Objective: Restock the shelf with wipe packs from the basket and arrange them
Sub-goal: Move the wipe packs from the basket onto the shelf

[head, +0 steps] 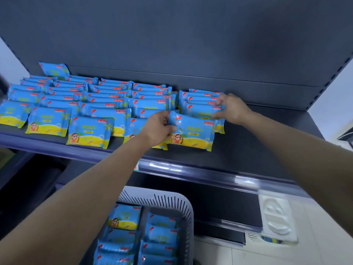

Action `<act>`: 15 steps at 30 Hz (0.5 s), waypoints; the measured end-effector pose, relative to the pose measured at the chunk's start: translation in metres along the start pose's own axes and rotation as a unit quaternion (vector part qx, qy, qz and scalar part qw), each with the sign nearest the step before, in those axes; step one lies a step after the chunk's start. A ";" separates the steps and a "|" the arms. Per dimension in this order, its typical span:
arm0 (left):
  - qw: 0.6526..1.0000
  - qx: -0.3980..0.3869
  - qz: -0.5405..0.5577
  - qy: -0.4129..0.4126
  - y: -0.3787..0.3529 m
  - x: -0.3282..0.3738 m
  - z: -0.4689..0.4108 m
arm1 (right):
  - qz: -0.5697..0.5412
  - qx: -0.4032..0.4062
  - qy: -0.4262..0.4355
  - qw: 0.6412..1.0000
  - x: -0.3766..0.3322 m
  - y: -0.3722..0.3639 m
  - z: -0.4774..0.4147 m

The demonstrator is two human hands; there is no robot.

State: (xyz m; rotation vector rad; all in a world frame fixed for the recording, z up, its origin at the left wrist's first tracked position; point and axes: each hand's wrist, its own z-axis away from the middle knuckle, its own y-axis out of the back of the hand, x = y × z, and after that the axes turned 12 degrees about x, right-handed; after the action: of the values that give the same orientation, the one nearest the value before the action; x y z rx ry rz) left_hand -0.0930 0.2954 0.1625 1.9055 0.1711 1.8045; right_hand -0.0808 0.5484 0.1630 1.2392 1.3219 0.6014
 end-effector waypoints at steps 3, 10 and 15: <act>0.998 0.020 -0.062 0.000 -0.015 -0.005 -0.009 | -0.013 0.058 -0.003 0.998 0.005 0.003 0.007; 0.972 0.070 -0.213 -0.066 -0.036 0.002 -0.010 | 0.033 0.166 0.016 0.986 -0.014 0.015 0.048; 0.935 0.070 -0.299 -0.177 -0.031 0.001 0.004 | 0.047 0.174 0.072 0.981 -0.038 0.017 0.088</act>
State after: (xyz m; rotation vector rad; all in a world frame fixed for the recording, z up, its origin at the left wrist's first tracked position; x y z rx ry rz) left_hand -0.0811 0.3216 0.1495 1.9549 0.6858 1.0559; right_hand -0.0032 0.4914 0.1758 1.5736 1.5419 0.5495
